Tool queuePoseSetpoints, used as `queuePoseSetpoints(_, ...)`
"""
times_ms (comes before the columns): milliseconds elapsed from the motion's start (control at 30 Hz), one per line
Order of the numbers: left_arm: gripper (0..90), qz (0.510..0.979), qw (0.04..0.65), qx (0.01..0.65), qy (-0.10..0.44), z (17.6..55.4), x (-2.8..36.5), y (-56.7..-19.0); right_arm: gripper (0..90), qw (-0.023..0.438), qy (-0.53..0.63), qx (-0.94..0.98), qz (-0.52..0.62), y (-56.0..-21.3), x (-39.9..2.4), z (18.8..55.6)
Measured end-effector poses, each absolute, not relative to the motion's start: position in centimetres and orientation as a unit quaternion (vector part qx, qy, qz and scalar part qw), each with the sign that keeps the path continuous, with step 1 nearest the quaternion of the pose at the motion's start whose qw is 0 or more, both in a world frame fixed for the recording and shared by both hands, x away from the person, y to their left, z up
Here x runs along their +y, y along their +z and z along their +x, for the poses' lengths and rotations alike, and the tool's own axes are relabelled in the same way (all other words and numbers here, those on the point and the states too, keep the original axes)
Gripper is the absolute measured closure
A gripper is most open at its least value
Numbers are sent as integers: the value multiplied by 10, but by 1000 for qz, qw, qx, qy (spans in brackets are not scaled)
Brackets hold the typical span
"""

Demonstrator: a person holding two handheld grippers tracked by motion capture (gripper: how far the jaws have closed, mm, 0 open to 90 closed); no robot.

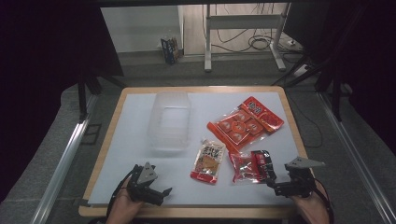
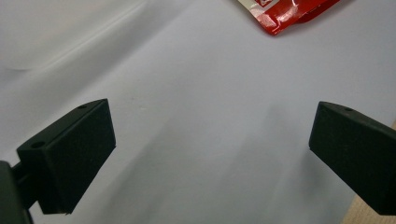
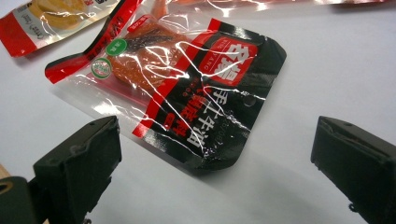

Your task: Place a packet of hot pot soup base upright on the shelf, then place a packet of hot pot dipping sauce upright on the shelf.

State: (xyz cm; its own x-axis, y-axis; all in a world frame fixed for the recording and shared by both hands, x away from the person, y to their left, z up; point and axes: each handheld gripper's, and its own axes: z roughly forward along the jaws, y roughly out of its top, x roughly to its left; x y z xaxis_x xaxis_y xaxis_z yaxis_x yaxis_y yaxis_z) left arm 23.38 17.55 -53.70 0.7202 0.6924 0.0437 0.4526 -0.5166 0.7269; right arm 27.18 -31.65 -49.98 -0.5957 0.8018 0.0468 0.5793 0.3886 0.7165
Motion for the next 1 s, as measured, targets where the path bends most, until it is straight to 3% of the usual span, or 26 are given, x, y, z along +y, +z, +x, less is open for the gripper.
queuePoseSetpoints(1000, 5, 861, 354, 328, 160, 234, 173, -539, 16, 179, 358, 820, 408, -496, -312, 288)
